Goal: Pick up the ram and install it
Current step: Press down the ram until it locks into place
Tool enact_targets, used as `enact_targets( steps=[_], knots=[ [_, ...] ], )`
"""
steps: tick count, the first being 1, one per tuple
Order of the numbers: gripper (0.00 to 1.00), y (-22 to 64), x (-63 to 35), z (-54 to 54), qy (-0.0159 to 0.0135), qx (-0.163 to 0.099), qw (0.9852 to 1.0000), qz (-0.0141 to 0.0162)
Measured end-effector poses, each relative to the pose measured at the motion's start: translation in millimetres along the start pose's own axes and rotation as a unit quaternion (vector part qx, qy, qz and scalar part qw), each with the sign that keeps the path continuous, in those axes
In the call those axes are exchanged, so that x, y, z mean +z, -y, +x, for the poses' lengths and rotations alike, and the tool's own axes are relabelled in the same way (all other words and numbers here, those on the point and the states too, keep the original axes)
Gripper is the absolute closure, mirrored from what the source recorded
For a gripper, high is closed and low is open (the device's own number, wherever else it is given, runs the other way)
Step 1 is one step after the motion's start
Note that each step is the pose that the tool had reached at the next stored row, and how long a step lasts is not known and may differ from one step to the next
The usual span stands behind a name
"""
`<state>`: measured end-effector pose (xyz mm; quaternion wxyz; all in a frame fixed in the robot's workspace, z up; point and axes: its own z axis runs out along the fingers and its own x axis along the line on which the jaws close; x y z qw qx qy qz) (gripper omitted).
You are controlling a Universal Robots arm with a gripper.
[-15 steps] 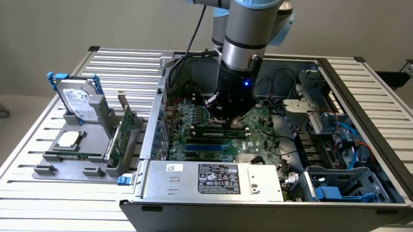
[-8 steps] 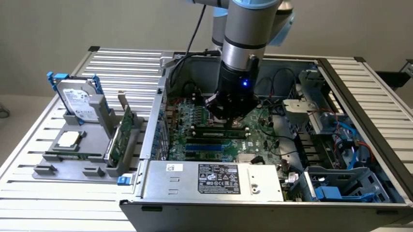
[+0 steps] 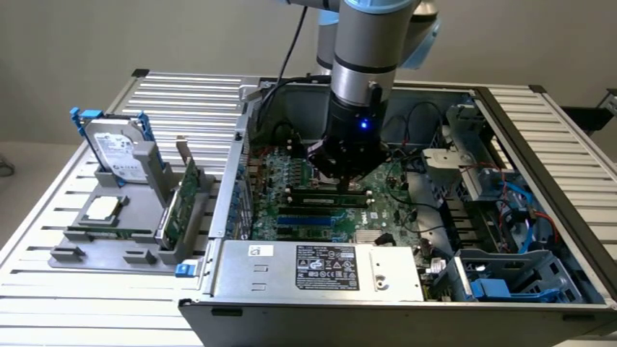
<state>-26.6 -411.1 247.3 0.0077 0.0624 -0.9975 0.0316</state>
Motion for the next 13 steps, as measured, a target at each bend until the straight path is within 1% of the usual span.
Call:
enact_targets(
  steps=[2,4,13],
  knots=[
    [0.89,0.0,0.0,-0.1,0.0008,0.013,0.9999,0.0],
    [0.89,0.0,0.0,0.0,0.0005,0.026,0.9997,-0.0002],
    [0.89,0.2,0.0,0.1,0.0003,0.027,0.9996,-0.0003]
  ],
)
